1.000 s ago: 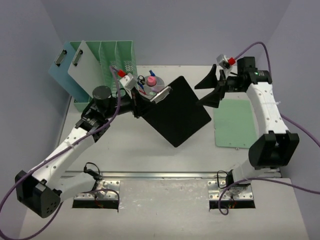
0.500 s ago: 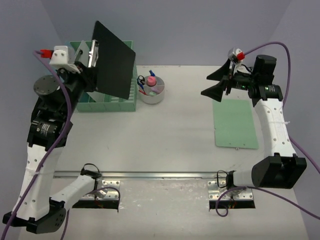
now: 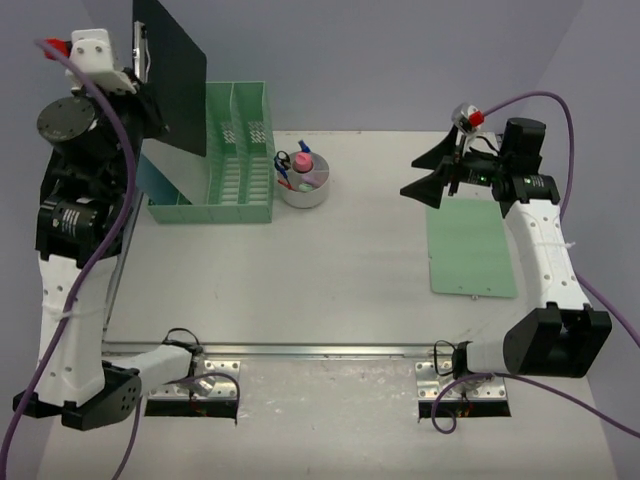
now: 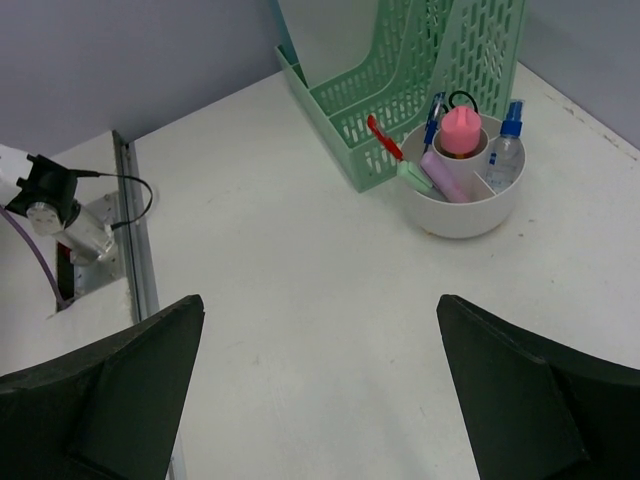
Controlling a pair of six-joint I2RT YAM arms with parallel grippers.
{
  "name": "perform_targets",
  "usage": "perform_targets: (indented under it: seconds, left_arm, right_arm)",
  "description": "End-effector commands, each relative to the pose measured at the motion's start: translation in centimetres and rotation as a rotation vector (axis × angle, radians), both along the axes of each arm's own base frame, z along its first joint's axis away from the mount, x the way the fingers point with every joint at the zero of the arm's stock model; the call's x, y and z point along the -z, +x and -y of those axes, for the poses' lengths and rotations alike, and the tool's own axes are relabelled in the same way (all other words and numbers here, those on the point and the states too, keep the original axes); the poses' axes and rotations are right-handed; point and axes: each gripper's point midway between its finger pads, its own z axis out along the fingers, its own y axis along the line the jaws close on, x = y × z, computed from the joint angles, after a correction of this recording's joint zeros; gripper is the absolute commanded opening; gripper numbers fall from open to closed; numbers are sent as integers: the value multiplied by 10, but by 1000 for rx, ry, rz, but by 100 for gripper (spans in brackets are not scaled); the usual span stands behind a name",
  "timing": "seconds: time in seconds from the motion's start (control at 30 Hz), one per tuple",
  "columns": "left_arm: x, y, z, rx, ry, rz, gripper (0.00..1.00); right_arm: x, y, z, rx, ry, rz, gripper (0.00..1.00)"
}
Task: Organize the desk
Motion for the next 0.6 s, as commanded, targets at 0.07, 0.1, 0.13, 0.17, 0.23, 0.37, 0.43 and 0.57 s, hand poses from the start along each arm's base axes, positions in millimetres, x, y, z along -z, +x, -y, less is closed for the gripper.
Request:
perform_targets:
  seconds: [0.07,0.1,0.13,0.17,0.23,0.37,0.43,0.57]
  left_arm:
    - [13,34,2,4,97,-68,0]
    - [19,43,3,3,103,-88,0]
    - [21,46,3,3,107,-96,0]
    - [22,50,3,3,112,-100,0]
    - [28,61,3,1,122,-116,0]
    - [39,80,4,4,139,-138,0]
    - [41,86,1,-2,144,-143,0]
    - [57,104,0,13,146,-179,0]
  right_arm:
    - [0,-3,0,-5,-13,44,99]
    - [1,-3,1,-4,-14,45,99]
    - [2,-4,0,-8,-15,45,99]
    - [5,-4,1,-8,-14,38,99]
    - [7,-4,0,-10,-15,35,99]
    - [11,-3,0,-12,-13,18,99]
    - [13,-2,0,-16,-11,11,99]
    - [16,0,0,-16,-10,1,99]
